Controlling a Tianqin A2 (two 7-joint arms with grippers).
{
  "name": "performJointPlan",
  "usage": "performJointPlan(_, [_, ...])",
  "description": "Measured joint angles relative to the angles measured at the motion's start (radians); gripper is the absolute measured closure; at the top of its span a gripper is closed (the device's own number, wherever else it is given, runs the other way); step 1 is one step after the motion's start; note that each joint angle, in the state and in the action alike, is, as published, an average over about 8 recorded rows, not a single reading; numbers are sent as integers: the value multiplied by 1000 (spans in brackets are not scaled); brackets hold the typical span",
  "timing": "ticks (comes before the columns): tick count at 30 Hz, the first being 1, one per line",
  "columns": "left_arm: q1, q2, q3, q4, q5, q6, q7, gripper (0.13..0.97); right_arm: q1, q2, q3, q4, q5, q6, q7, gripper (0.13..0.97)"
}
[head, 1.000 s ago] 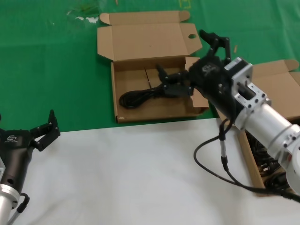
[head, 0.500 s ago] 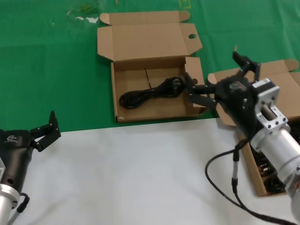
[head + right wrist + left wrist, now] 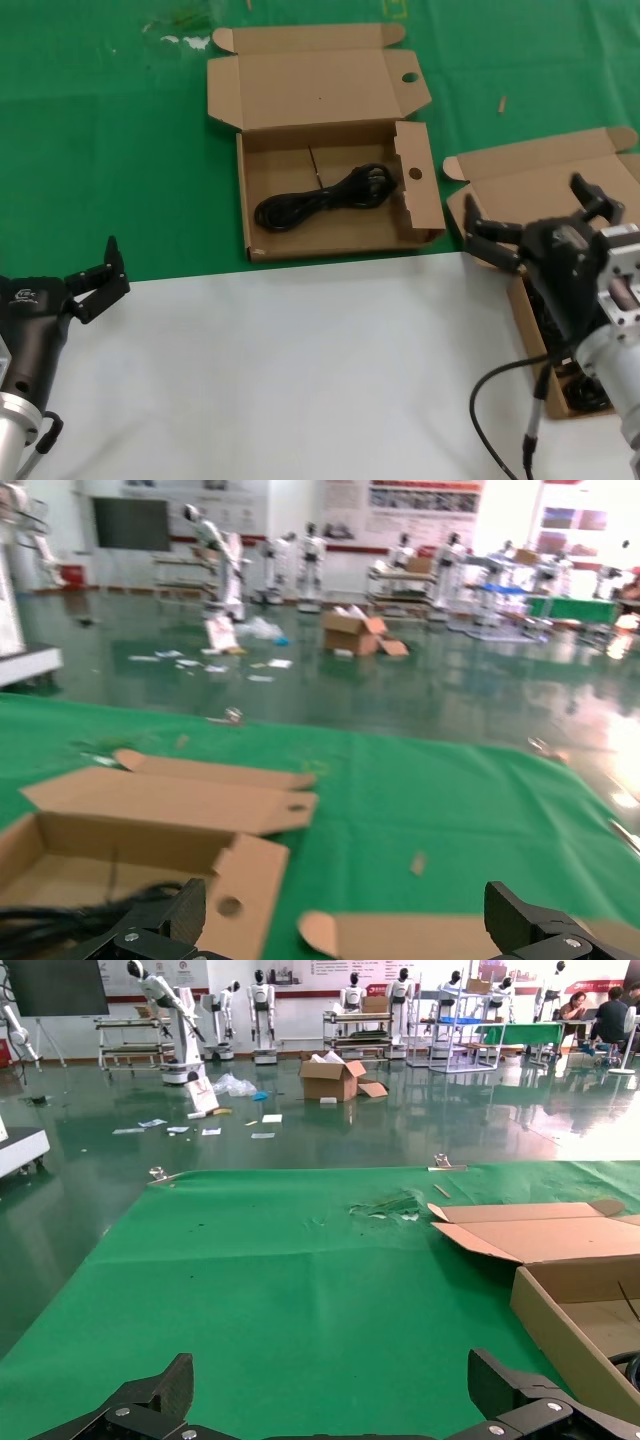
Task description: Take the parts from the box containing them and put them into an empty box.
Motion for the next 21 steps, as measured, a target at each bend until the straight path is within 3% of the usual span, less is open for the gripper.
performJointPlan(21, [0,0,0,0,0,0,0,132,-25,-3,12,3,18,26,-8,129])
